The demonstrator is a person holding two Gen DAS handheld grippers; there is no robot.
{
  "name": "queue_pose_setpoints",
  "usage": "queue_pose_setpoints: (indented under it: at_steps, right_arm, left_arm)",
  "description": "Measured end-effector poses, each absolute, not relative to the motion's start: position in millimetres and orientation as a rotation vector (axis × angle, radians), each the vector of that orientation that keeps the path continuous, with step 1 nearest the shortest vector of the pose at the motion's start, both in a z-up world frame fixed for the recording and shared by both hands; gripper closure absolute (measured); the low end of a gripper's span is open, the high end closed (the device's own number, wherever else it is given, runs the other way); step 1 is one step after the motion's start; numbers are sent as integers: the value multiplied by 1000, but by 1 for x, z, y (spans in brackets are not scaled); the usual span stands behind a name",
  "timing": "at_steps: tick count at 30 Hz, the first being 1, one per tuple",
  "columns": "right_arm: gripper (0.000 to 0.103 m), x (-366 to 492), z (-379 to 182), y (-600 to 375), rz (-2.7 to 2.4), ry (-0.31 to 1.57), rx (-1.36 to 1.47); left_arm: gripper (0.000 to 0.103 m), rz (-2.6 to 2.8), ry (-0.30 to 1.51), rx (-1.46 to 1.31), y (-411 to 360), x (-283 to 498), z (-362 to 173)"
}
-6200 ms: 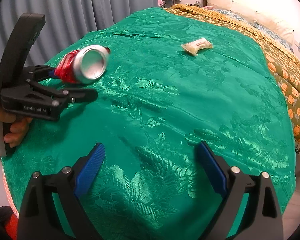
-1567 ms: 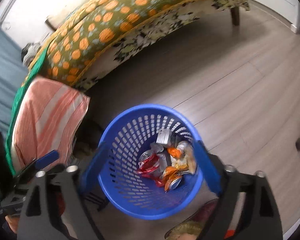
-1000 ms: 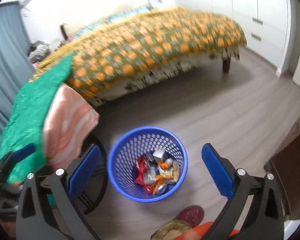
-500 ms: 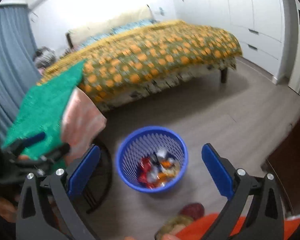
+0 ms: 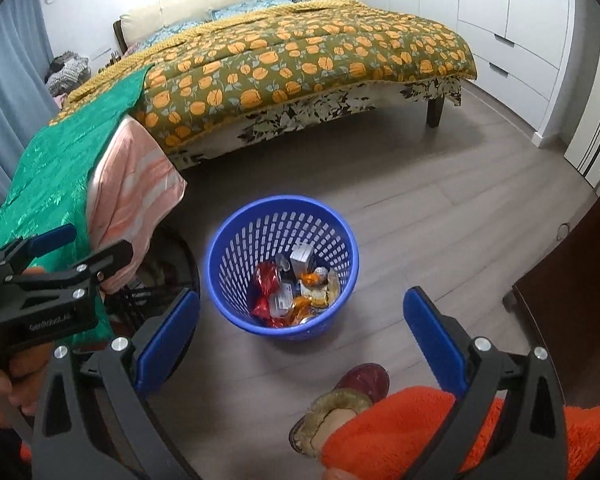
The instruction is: Collect trash
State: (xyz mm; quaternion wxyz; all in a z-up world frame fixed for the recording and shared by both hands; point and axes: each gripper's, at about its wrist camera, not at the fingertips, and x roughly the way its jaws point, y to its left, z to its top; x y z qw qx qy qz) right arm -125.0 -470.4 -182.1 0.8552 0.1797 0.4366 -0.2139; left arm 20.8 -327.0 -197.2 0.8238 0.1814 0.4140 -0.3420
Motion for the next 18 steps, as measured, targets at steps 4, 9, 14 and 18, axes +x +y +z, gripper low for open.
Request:
queue_pose_setpoints:
  at_steps: [4, 9, 14, 18]
  right_arm:
    - [5, -122, -186, -466, -434, 935, 379]
    - [5, -121, -187, -463, -428, 946, 376]
    - [5, -121, -188, -463, -427, 951, 376]
    - [5, -120, -191, -463, -424, 959, 376]
  left_arm:
    - [5, -714, 893, 387, -326, 24, -200]
    - [5, -703, 910, 393, -326, 27, -205]
    - [5, -699, 913, 397, -326, 28, -205]
    - [5, -695, 913, 401, -327, 28, -206]
